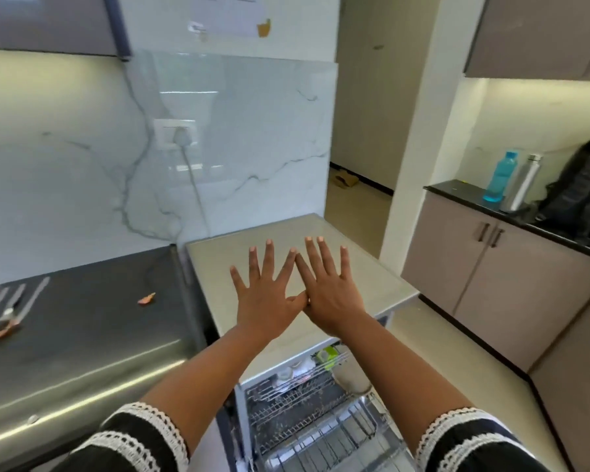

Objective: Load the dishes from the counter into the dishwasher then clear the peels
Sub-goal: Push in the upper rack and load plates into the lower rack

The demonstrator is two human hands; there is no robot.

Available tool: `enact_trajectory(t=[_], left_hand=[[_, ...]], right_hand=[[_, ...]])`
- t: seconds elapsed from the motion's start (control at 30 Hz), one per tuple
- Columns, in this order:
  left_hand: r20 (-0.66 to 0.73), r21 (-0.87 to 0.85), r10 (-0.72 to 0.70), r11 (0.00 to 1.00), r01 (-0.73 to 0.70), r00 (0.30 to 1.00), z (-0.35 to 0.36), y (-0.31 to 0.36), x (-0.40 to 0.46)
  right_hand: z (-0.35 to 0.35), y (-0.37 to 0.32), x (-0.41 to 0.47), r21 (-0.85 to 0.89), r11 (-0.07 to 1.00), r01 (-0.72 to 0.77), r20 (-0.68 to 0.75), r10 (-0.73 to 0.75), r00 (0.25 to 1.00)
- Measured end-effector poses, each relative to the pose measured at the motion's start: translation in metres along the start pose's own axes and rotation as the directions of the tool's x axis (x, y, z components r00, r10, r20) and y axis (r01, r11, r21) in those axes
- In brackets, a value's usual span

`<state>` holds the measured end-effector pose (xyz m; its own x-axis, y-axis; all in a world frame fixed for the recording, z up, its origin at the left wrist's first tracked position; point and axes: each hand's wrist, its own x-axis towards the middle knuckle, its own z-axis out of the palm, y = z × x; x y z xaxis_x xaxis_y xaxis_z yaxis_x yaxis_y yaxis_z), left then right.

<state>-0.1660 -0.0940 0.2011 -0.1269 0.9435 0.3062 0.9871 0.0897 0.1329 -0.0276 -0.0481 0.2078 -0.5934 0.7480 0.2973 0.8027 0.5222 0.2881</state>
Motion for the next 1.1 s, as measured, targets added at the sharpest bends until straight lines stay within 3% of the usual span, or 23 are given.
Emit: enact_trajectory(t=[0.13, 0.37, 0.7, 0.9, 1.1], left_hand=[[-0.069, -0.004, -0.127, 0.992, 0.127, 0.989, -0.006, -0.05, -0.016], [-0.043, 0.007, -0.252, 0.968, 0.253, 0.967, -0.024, -0.146, -0.053], [-0.082, 0.039, -0.442, 0.894, 0.446, 0.893, -0.05, -0.336, -0.126], [-0.064, 0.039, -0.566, 0.821, 0.569, 0.822, -0.074, -0.463, -0.179], [-0.027, -0.048, -0.73, 0.684, 0.728, 0.683, -0.088, -0.563, -0.244]], right_hand=[[-0.005, -0.045, 0.032, 0.008, 0.995, 0.102, -0.041, -0.102, 0.994], [-0.017, -0.149, 0.078, 0.026, 0.967, 0.255, -0.119, -0.25, 0.961], [-0.054, -0.344, 0.146, 0.164, 0.903, 0.398, -0.085, -0.389, 0.917], [-0.075, -0.476, 0.175, 0.254, 0.844, 0.472, -0.042, -0.478, 0.878], [-0.091, -0.595, 0.19, 0.416, 0.767, 0.488, 0.026, -0.546, 0.837]])
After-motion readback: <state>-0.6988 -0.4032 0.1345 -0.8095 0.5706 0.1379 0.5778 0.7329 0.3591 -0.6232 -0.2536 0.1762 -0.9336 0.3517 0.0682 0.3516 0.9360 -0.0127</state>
